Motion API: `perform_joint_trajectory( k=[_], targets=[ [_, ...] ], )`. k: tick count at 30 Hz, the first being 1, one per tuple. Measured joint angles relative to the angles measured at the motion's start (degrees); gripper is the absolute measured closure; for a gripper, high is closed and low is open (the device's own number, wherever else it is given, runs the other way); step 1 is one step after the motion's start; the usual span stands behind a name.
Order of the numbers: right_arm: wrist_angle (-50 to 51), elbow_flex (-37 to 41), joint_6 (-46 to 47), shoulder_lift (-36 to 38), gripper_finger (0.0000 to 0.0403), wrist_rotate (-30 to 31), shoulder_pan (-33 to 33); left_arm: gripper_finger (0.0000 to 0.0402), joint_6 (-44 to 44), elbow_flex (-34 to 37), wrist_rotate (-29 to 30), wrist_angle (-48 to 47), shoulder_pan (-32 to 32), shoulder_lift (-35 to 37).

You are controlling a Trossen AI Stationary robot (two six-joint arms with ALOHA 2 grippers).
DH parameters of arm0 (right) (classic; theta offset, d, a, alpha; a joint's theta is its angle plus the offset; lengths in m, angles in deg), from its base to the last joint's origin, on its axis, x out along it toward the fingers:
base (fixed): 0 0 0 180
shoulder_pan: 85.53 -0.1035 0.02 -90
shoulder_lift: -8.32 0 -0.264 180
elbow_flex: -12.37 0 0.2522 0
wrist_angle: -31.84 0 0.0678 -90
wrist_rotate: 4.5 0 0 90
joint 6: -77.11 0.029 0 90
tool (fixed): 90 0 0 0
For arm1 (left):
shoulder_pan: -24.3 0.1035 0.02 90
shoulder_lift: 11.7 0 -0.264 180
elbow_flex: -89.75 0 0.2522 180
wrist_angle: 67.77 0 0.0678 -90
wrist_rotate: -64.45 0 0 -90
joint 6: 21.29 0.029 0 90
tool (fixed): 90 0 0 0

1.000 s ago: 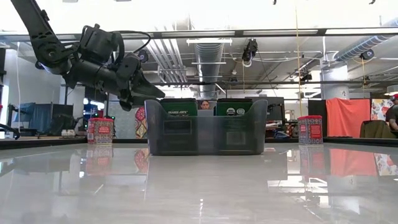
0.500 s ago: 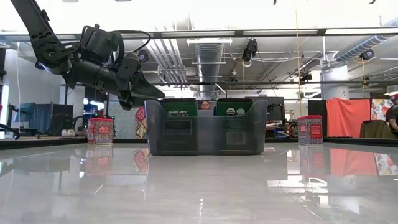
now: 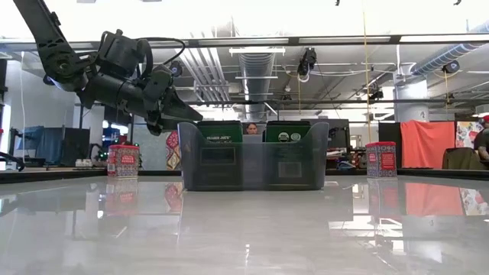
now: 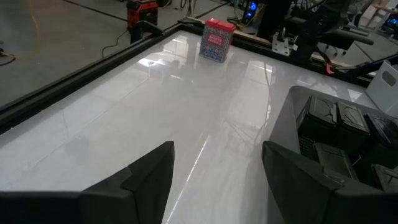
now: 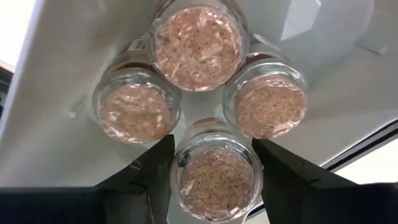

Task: Sort spices by type
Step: Put the brown seasoning bottle into the gray bin

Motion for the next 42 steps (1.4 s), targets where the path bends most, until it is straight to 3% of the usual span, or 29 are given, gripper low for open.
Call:
perform_joint_trajectory(
  k=[42],
  targets=[
    [-0.6,0.8,-1.8,-0.1,0.0204,2.3,-0.2,0.0174,0.0,0.0,0.0,0.0,0.0,0.0]
  ],
)
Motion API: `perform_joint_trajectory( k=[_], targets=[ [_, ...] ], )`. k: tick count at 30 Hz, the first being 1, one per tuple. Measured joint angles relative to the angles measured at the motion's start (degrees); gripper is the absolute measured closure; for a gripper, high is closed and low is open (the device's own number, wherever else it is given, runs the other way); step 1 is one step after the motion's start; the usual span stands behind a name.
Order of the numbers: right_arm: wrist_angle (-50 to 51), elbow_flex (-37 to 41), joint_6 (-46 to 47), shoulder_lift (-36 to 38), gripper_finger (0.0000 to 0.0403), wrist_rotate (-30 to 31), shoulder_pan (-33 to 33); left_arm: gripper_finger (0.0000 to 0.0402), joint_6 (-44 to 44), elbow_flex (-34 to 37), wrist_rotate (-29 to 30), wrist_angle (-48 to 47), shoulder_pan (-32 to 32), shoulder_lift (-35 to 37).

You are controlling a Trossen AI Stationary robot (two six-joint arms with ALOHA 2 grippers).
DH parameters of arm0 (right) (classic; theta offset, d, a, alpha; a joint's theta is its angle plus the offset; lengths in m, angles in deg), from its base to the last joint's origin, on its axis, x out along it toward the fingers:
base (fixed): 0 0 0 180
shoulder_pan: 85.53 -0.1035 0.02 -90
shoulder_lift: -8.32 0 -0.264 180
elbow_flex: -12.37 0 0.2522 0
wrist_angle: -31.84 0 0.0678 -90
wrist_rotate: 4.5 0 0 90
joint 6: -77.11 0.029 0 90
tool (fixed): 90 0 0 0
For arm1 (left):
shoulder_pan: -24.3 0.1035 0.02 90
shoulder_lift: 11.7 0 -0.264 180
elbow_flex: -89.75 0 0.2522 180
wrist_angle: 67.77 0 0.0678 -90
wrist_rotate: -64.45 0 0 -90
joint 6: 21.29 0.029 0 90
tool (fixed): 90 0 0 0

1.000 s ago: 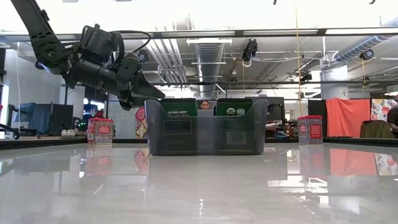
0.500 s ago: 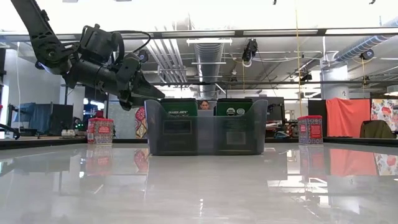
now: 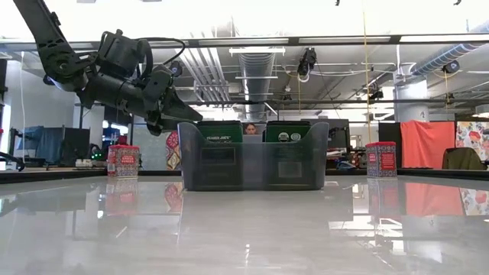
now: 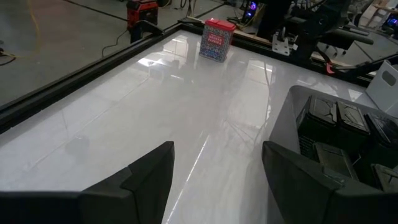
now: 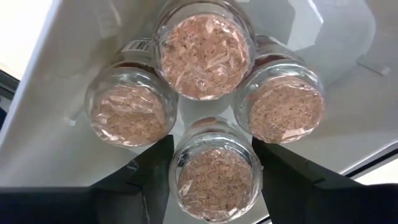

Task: Sort spices by type
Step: Put the brown seasoning bottle into the gray bin

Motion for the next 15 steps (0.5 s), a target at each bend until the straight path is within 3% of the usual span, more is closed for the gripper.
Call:
perform_joint_trajectory(
  k=[15],
  targets=[
    [0.2,0.1,0.0,0.0,0.0197,0.2,0.0,0.0174,0.0,0.0,0.0,0.0,0.0,0.0]
  ],
)
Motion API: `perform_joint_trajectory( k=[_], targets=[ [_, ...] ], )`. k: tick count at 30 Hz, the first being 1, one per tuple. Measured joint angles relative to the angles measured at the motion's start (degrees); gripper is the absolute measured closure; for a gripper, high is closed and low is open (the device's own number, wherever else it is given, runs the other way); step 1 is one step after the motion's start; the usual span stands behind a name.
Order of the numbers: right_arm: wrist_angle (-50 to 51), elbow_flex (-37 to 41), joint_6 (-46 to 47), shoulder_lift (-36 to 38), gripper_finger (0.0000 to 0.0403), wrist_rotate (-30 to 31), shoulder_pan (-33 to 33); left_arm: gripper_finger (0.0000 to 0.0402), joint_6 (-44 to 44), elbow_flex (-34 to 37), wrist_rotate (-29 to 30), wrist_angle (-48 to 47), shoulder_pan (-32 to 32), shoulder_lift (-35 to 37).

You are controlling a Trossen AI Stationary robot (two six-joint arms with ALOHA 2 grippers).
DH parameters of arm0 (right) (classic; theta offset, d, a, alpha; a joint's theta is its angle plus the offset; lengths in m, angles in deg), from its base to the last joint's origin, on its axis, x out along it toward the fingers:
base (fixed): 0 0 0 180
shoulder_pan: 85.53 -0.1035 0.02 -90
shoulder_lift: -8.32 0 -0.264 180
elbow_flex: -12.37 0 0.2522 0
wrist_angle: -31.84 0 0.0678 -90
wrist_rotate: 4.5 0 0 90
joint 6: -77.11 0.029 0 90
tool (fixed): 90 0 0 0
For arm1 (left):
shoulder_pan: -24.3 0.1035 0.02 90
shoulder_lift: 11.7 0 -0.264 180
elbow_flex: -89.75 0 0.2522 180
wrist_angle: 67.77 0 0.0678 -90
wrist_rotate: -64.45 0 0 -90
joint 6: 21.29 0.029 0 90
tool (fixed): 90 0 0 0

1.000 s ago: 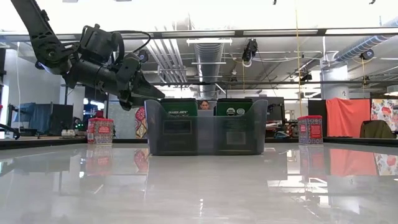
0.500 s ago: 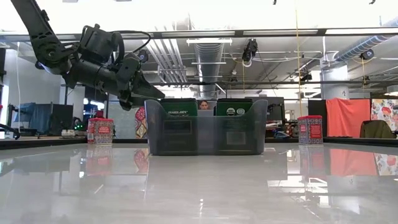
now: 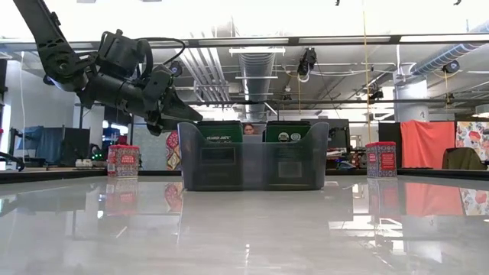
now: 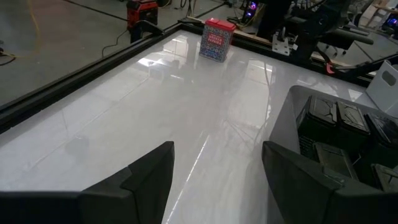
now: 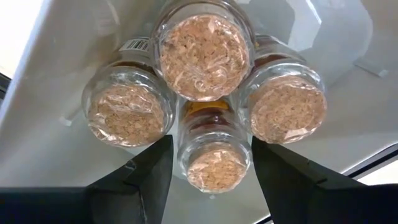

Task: Sort spices by type
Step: Put the brown seasoning bottle into the gray bin, then put the red seasoning can into the transparent bin

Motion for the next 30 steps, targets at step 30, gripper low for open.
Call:
perform_joint_trajectory(
  k=[30],
  targets=[
    [39.4,-22.8,-4.3,2.0,0.0114,31.9,8.0,0.0174,-0.6,0.0,-1.5,-7.0,0.0,4.2]
  ],
)
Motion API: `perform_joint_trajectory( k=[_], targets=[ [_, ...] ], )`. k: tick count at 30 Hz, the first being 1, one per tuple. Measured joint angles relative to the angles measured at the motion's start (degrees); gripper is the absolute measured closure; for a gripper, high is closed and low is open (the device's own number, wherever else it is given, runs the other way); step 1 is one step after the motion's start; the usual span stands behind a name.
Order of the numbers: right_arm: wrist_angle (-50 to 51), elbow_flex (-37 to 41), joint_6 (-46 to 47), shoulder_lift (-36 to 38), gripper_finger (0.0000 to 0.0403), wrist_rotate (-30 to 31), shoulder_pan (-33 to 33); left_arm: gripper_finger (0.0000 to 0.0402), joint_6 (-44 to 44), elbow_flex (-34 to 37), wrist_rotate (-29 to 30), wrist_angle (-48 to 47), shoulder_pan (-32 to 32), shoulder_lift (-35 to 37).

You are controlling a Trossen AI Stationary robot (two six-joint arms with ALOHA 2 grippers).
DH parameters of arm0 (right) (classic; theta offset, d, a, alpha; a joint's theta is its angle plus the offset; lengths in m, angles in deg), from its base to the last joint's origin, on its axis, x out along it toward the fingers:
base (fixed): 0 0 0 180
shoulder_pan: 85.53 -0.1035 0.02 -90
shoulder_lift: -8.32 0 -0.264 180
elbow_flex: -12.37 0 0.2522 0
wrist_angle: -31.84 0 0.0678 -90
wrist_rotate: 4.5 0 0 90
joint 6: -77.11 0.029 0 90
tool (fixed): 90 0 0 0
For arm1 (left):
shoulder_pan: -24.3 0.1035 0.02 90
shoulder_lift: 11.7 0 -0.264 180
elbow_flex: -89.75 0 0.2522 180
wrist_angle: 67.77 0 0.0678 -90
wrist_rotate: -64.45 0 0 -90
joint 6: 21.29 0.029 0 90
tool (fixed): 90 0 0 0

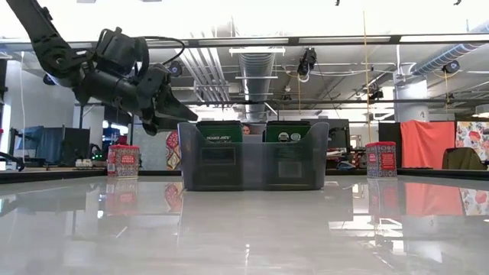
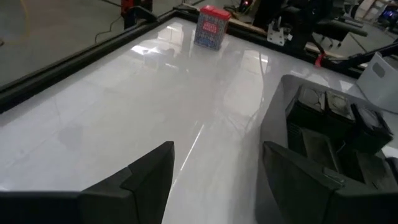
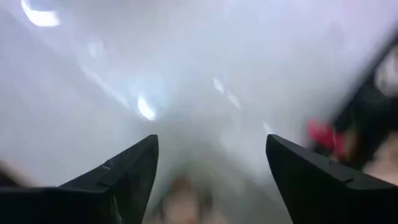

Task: Sort spices by type
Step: Put the red seasoning can into the transparent bin

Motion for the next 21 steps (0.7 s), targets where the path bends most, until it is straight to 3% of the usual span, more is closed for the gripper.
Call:
perform_joint_trajectory(
  k=[5,10,14,21],
  targets=[
    [-0.1,7.0,-4.5,5.7,0.0106,12.5,12.5,0.0174,-0.1,0.0,-0.5,-8.6,-0.2,6.2],
    [-0.5,16.2,-4.8,13.2,0.0118,20.4,29.6,0.0174,-0.5,0.0,-3.1,-17.4,-0.6,13.6],
    [-4.6,22.2,-10.8,18.9,0.0132,26.1,43.3,0.0174,-0.5,0.1,-3.4,-19.9,-1.1,17.2],
    [-18.0,31.4,-23.9,25.3,0.0136,27.0,65.5,0.0174,-0.5,0.1,-3.5,-20.6,-2.9,18.0]
  ],
)
